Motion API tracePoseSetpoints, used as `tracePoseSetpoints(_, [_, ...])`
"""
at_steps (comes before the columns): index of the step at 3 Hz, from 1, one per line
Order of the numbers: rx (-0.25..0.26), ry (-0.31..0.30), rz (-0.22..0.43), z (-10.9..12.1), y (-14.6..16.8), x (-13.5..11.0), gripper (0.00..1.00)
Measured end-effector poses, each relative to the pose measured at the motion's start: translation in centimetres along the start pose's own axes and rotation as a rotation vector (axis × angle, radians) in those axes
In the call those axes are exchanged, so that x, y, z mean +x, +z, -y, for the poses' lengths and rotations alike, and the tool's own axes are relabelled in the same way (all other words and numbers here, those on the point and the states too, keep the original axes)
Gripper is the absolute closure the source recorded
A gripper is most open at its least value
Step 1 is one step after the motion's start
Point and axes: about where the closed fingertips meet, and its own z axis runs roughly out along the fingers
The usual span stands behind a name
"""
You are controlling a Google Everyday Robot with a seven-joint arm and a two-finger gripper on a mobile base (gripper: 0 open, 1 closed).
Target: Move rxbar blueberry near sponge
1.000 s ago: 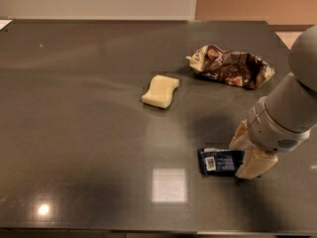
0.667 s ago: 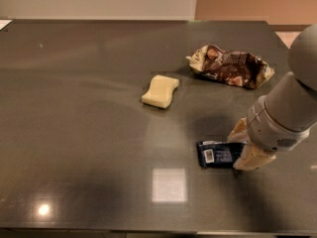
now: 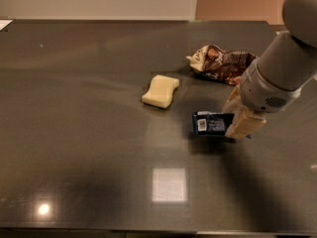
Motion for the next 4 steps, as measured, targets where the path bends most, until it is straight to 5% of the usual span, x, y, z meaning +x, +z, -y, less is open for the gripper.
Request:
tracePoseSetpoints(2, [-0.009, 0.016, 0.03, 6.2, -0.3, -2.8, 1.0])
tracePoseSetpoints(4, [-0.04, -0.007, 0.053, 8.3, 1.7, -5.7, 1.0])
